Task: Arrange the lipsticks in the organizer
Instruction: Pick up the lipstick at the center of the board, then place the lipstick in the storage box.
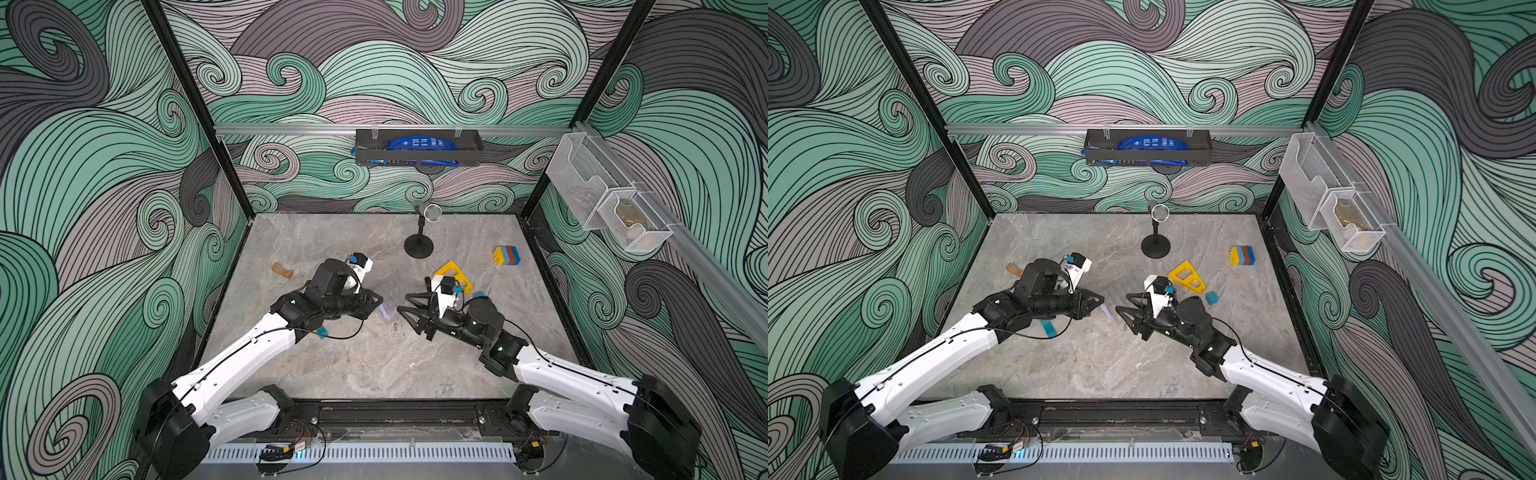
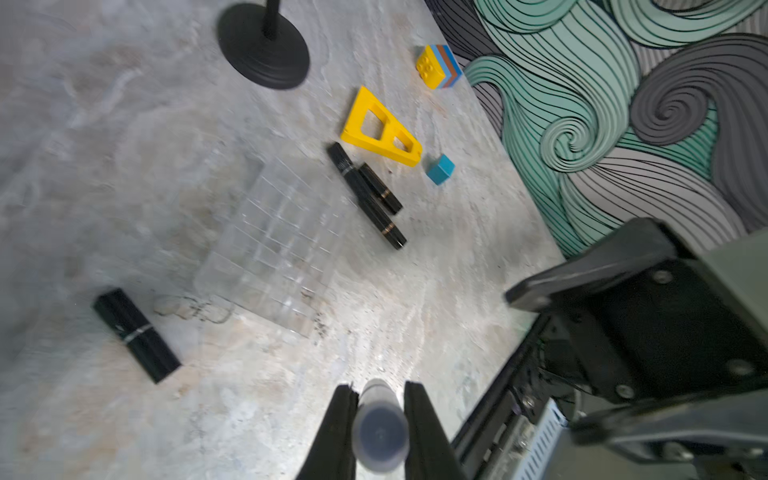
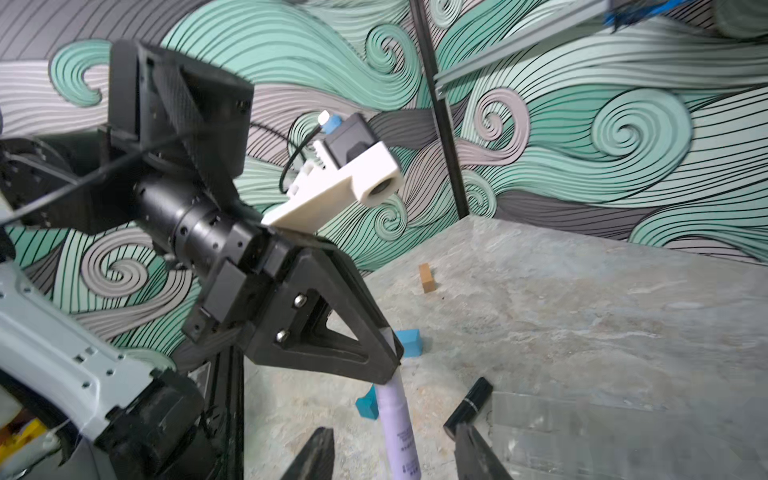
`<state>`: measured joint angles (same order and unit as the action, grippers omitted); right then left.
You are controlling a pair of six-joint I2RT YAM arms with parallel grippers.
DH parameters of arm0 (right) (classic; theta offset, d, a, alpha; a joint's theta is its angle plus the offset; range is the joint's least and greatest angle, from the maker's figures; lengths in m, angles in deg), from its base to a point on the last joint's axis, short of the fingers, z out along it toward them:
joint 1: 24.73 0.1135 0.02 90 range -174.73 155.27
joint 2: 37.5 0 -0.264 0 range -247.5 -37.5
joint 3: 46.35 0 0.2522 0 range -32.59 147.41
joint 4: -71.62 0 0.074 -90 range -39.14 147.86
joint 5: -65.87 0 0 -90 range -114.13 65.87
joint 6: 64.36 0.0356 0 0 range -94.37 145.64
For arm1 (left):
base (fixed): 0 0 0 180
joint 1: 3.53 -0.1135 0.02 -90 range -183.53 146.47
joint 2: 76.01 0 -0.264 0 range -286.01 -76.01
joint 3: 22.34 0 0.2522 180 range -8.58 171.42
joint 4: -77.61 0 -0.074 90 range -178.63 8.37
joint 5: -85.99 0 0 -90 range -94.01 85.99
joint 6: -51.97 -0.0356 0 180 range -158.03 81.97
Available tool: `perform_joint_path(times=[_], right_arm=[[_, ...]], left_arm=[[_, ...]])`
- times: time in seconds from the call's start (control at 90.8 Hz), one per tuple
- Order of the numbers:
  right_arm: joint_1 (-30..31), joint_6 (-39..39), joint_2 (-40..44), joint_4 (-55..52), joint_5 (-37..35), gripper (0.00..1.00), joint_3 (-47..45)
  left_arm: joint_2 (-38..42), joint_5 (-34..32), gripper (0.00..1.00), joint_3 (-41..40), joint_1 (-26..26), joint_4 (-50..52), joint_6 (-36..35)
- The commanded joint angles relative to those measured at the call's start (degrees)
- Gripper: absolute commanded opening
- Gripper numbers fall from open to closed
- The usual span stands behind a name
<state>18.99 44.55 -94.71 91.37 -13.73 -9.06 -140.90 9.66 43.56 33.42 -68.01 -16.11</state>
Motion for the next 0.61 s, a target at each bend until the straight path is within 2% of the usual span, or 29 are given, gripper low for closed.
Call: perform_joint_path(times=[0.0,0.11,0.209,0.429,0.594], right_arm=[[-4.7,6.2,3.2,-0.7,-3.0,0.51,-3.3],[-10.8,10.1,5.5,-4.3,-3.3,0.46,-5.0],[-13.5,11.5,6.4,-5.7,-3.2,0.43,-6.3],[-14.1,13.3,4.2,-3.3,-2.1,0.42,-8.2],[-14.1,12.5,3.3,-3.0,-1.4,0.41,-7.9]], left_arm=[[-3.7,-11.8,0.06,1.9,0.4,-5.5,-4.6],[-7.8,-15.9,0.03,3.8,1.8,-8.3,-7.5],[-10.9,-19.5,0.01,4.3,2.5,-10.9,-9.8],[-13.2,-23.3,0.00,4.1,2.5,-12.4,-11.3],[-13.3,-23.4,0.00,3.1,2.6,-12.4,-11.7]])
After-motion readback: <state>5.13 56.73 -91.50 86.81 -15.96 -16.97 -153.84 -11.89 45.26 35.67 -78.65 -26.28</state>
